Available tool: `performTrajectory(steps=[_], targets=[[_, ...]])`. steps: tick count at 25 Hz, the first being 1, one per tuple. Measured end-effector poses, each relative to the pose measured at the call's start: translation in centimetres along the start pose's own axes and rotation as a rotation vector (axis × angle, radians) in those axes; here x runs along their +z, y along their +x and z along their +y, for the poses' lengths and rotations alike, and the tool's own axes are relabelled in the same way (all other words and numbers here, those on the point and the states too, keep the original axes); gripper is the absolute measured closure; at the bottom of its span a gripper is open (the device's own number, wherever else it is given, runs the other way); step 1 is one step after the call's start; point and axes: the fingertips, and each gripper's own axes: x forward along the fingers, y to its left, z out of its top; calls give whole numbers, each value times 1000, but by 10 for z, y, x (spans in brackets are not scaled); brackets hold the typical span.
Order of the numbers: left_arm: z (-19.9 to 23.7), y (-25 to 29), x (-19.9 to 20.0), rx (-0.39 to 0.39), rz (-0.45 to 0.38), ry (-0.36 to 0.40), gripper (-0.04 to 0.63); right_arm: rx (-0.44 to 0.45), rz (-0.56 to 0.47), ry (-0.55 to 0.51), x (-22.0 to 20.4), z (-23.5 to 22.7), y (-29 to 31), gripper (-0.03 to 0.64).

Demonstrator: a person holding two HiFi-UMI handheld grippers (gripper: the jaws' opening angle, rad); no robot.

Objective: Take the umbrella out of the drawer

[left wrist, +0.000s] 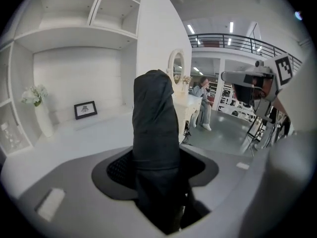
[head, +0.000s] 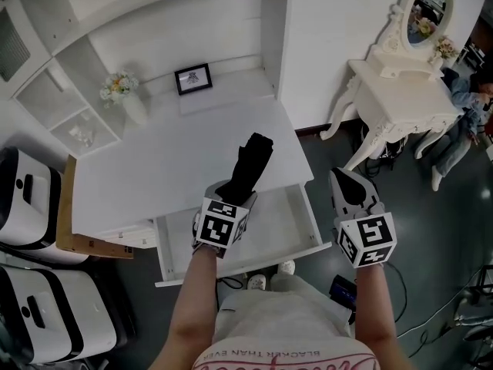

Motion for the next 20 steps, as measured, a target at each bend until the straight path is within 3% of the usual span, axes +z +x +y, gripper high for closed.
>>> performTrajectory(steps=[4, 9, 20], targets=[[14, -19, 18, 52, -63, -31, 337, 22, -28, -10, 14, 5, 4, 609], [28, -47, 45, 120, -161, -16, 337, 46, -73, -17, 32, 12, 10, 609], [55, -104, 94, 210, -359, -44, 337, 66, -189, -2, 79, 19, 28, 609]])
